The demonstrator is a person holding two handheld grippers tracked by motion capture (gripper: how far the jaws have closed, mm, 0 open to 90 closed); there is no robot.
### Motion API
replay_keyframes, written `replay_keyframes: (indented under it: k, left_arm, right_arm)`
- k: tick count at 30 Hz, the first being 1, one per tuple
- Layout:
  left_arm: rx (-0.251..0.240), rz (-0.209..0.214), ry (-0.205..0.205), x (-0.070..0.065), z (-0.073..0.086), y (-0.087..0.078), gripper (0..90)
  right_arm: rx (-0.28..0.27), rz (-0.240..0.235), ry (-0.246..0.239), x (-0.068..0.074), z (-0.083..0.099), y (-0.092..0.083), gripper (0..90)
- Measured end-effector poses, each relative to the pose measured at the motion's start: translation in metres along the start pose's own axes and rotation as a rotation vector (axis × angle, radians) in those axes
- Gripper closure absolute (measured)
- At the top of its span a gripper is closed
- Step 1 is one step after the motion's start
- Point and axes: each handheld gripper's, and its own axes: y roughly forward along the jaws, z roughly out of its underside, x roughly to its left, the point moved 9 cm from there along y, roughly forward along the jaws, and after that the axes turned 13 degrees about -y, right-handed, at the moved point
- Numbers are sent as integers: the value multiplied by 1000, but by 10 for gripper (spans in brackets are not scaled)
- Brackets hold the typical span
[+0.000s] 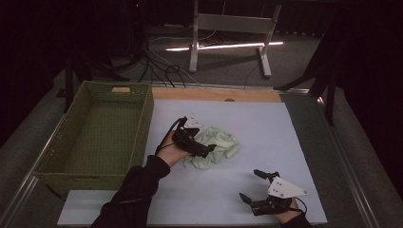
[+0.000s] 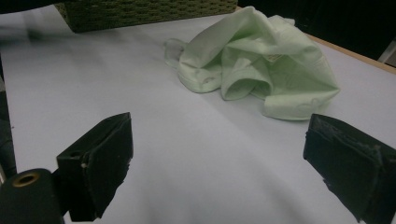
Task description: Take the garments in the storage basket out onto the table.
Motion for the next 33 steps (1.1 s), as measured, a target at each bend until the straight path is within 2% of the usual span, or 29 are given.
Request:
replay_keyframes:
  k: [10, 15, 19, 33]
  left_arm:
    - [-14, 20, 1, -5, 6, -17, 19]
    - [-28, 36, -12, -6, 9, -25, 19]
    - [-29, 39, 4, -7, 13, -30, 20]
    - [-18, 35, -1, -4, 30, -36, 20]
  right_arm:
    - [-2, -6, -1, 2, -1, 0, 83]
    - [-6, -5, 1, 2, -2, 0, 83]
    - [-2, 2, 1, 1, -1, 0, 83]
    - [-2, -5, 0, 1, -1, 2, 83]
